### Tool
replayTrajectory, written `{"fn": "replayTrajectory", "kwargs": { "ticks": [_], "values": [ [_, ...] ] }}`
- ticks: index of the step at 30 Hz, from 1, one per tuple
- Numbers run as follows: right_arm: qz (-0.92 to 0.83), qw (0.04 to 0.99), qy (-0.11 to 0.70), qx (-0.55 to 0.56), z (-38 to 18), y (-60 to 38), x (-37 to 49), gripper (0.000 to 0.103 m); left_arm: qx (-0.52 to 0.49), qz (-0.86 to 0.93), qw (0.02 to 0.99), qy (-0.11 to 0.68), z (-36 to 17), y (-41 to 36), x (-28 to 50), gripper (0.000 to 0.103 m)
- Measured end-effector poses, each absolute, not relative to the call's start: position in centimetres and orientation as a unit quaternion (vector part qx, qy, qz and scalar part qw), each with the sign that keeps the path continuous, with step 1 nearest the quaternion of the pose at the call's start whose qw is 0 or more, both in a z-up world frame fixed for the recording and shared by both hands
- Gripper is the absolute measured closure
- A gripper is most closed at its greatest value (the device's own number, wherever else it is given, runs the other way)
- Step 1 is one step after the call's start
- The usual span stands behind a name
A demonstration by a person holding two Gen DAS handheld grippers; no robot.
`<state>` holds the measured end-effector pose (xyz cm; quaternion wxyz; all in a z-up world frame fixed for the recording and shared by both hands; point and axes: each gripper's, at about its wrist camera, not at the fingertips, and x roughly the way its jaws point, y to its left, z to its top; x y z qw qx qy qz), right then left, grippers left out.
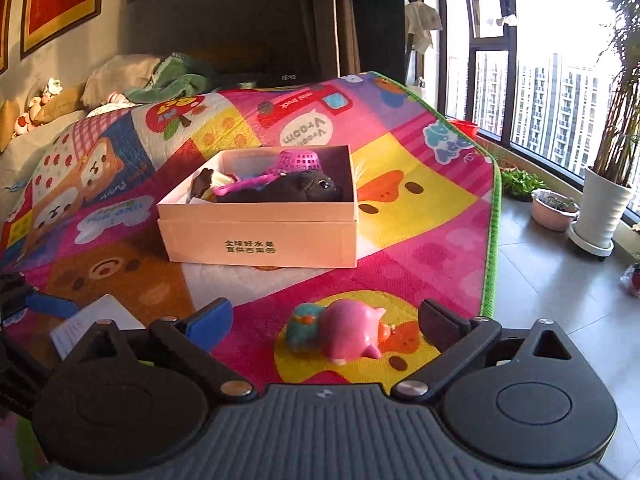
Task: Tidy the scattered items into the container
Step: 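Grasp the white card with the left gripper while the right gripper grasps the pig toy again, then lift the card with the left gripper while the right gripper lifts the pig toy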
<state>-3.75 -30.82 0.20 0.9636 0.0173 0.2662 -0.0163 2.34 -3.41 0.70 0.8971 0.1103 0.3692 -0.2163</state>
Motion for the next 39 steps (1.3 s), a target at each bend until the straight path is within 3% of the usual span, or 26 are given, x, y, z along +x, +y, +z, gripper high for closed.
{"fn": "replayTrajectory", "kwargs": {
  "ticks": [12,17,28,37,39],
  "values": [
    [-0.034,0.949,0.313,-0.006,-2.8,-31.1,-0.2,0.001,0.096,-0.209,0.905,0.358,0.4,-3.5,2.4,0.0],
    [-0.031,0.946,0.322,-0.017,-3.4,-29.9,0.3,0.029,0.094,-0.207,0.906,0.356,0.4,-3.5,2.3,0.0],
    [0.026,0.95,0.312,-0.014,-4.0,-28.3,-1.7,0.029,0.086,-0.21,0.907,0.355,0.9,-3.2,2.6,0.0],
    [0.027,0.95,0.312,0.004,-4.0,-28.9,-1.7,0.02,0.106,-0.213,0.907,0.349,1.1,-3.8,3.4,0.001],
    [0.027,0.95,0.31,0.006,-4.0,-29.0,-1.7,0.019,0.107,-0.214,0.905,0.352,1.0,-3.8,3.4,0.005]
  ]
}}
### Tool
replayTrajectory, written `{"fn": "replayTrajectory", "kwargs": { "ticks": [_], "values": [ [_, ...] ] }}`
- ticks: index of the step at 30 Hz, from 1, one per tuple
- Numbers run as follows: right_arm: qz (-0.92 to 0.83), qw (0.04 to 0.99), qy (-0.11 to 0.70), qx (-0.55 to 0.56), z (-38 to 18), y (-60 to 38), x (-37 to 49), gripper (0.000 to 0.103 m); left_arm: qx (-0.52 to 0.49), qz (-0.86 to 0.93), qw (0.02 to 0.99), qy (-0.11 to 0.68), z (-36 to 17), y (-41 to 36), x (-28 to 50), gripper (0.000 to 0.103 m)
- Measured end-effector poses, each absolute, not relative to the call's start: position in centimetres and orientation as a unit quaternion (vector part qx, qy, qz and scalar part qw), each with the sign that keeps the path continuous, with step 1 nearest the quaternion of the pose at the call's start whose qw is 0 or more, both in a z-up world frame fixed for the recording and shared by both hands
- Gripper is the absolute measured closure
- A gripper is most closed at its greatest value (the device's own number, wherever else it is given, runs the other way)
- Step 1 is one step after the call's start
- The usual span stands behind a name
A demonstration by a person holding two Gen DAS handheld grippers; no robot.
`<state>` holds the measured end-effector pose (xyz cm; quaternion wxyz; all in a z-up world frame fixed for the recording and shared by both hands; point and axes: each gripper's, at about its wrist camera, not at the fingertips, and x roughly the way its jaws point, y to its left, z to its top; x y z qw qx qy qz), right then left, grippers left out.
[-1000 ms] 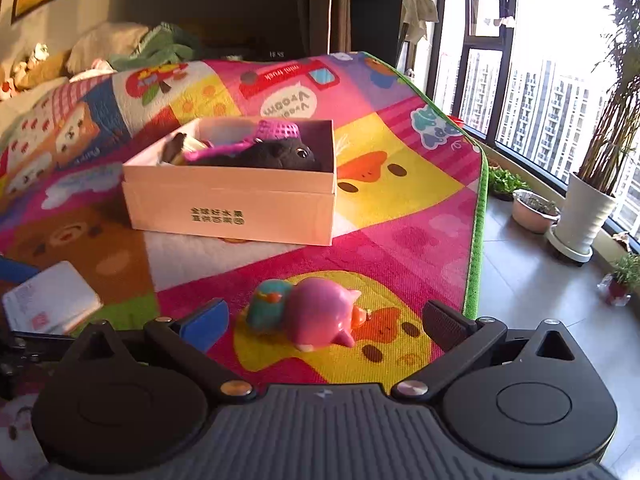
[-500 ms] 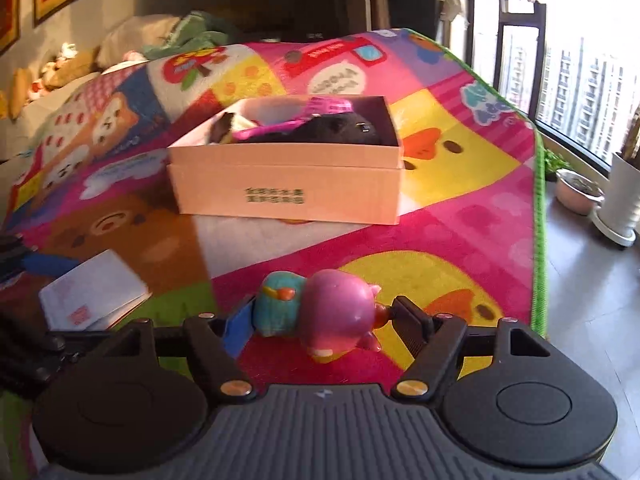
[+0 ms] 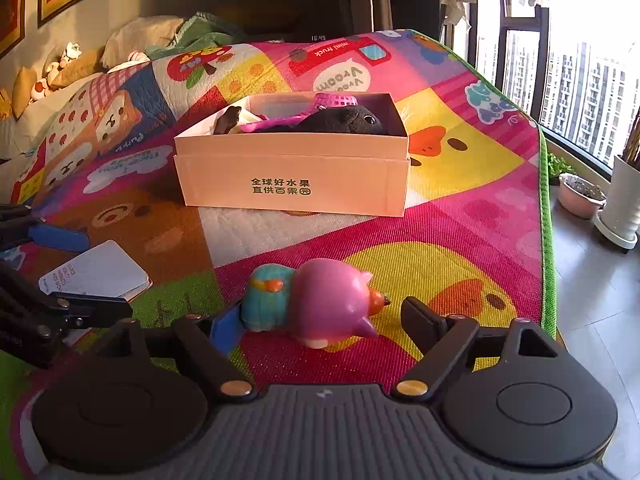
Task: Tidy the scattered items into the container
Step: 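Lift the card with the left gripper while the right gripper lifts the pig toy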
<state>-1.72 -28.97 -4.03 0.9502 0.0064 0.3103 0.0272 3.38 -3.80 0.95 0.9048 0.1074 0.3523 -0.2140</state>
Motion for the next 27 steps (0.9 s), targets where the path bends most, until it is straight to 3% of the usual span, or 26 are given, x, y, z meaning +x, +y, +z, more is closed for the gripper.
{"fn": "replayTrajectory", "kwargs": {
  "ticks": [8,13,15,19,27],
  "values": [
    [0.021,0.949,0.313,0.002,-3.9,-28.8,-1.6,0.018,0.102,-0.222,0.905,0.347,0.9,-3.4,3.1,0.018],
    [0.025,0.949,0.315,-0.018,-3.4,-28.1,-1.3,0.018,0.117,-0.229,0.906,0.337,1.2,-3.7,2.1,0.018],
    [0.029,0.944,0.327,-0.015,-3.3,-28.1,-1.0,0.029,0.12,-0.226,0.909,0.33,1.5,-3.6,1.6,0.018],
    [0.023,0.943,0.333,-0.008,-2.6,-28.2,-1.5,0.03,0.12,-0.227,0.916,0.307,2.8,-3.1,0.3,0.018],
    [0.005,0.966,0.254,-0.051,3.6,-28.6,-5.5,0.031,0.127,-0.227,0.943,0.209,9.1,-2.9,-1.6,0.018]
  ]
}}
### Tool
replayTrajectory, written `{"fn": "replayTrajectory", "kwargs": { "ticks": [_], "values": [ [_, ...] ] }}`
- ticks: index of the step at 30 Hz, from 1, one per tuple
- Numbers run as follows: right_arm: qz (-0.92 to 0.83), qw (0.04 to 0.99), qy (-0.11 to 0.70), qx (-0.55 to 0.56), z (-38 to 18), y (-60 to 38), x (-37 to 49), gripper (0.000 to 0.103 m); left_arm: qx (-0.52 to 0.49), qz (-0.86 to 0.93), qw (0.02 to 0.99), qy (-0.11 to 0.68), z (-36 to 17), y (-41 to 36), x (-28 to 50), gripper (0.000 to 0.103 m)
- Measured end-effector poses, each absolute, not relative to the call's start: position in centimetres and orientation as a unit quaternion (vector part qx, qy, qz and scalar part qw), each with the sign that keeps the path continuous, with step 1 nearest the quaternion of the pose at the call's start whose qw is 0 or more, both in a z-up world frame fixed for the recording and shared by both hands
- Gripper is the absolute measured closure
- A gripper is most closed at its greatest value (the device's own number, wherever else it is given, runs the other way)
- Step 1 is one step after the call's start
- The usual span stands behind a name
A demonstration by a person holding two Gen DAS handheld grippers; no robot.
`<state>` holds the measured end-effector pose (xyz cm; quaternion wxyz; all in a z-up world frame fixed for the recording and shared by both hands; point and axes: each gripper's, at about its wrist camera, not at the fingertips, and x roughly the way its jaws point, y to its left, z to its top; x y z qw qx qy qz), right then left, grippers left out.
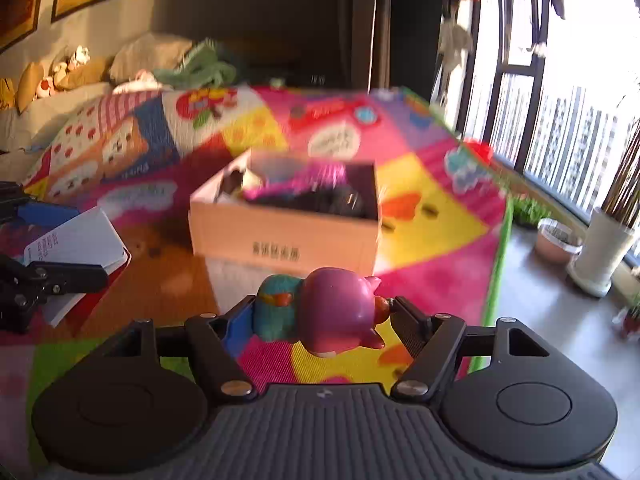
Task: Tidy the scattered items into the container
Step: 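Lift the card with the left gripper while the right gripper lifts the pig toy, then lower the card into the box with the left gripper while the right gripper lowers the pig toy in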
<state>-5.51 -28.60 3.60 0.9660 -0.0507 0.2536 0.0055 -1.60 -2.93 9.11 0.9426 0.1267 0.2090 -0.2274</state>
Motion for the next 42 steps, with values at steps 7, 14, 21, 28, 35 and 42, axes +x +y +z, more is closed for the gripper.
{"fn": "replayTrajectory", "kwargs": {
  "ticks": [7,14,21,28,35,42],
  "values": [
    [-0.018,0.988,0.149,-0.047,11.6,-30.5,-5.9,0.03,0.131,-0.232,0.954,0.137,14.4,-5.6,2.0,0.018],
    [-0.011,0.99,0.135,-0.04,13.4,-32.2,-1.9,0.03,0.107,-0.265,0.941,0.181,12.8,-10.8,12.8,0.017],
    [-0.012,0.978,0.208,-0.015,9.7,-33.9,3.9,0.03,0.086,-0.26,0.933,0.232,8.1,-9.5,17.2,0.005],
    [0.023,0.966,0.256,0.021,7.5,-32.7,9.7,0.031,0.057,-0.2,0.959,0.191,6.1,-5.1,13.5,0.002],
    [0.116,0.925,0.36,0.045,4.4,-27.1,16.5,0.032,-0.012,-0.213,0.953,0.213,4.9,-1.8,13.2,0.001],
    [0.112,0.92,0.373,0.044,3.3,-28.1,17.4,0.032,-0.055,-0.226,0.947,0.222,4.5,-0.1,13.0,0.0]
  ]
}}
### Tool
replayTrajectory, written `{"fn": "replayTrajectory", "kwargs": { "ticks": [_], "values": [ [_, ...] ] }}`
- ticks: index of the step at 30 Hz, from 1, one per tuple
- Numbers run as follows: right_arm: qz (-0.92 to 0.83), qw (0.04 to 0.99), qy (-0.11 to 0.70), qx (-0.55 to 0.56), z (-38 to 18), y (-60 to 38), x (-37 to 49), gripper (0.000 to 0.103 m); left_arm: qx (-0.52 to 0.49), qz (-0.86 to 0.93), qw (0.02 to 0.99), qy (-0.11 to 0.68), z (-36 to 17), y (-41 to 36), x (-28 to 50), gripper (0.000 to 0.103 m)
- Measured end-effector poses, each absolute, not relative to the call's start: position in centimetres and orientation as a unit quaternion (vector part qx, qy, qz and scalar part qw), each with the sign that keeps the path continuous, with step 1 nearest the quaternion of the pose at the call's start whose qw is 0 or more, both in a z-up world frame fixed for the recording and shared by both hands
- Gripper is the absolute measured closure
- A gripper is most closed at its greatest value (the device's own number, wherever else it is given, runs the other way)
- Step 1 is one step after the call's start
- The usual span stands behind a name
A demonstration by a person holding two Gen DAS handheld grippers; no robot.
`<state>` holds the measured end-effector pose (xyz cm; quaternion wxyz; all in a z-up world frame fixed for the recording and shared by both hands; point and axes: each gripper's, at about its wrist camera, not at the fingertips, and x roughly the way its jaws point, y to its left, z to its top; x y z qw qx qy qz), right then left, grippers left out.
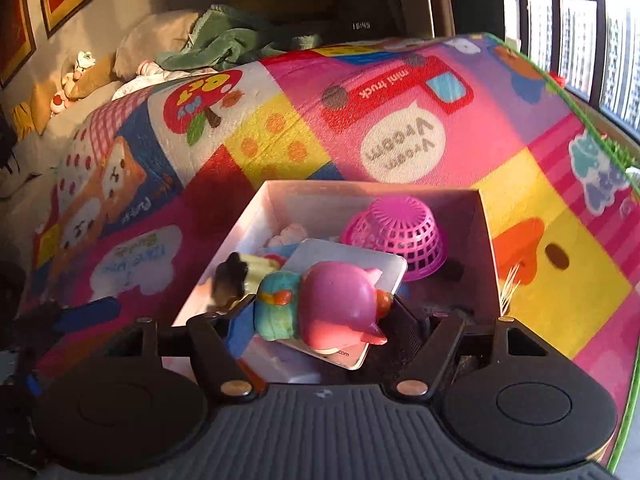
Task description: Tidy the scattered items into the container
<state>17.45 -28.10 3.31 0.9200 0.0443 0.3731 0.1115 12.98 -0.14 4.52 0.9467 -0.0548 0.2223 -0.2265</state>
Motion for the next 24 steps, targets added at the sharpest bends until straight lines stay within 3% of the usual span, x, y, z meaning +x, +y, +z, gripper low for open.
{"fn": "replayTrajectory", "kwargs": {
  "ticks": [3,6,11,18,24],
  "values": [
    [0.115,0.918,0.38,0.025,3.5,-26.6,15.9,0.027,-0.054,-0.219,0.947,0.229,4.4,-0.2,13.0,0.0],
    [0.093,0.919,0.382,0.004,4.7,-25.7,15.9,0.035,-0.055,-0.211,0.947,0.235,4.1,-0.2,13.1,0.0],
    [0.098,0.938,0.331,0.01,8.4,-25.0,18.6,0.036,-0.052,-0.223,0.944,0.236,3.8,-0.6,13.0,0.0],
    [0.077,0.929,0.361,0.002,6.2,-22.9,25.6,0.033,-0.056,-0.221,0.944,0.238,3.1,-0.3,13.2,0.0],
    [0.076,0.932,0.354,0.019,5.9,-24.7,24.0,0.033,-0.068,-0.183,0.952,0.233,3.5,0.5,13.4,0.0]
  ]
}}
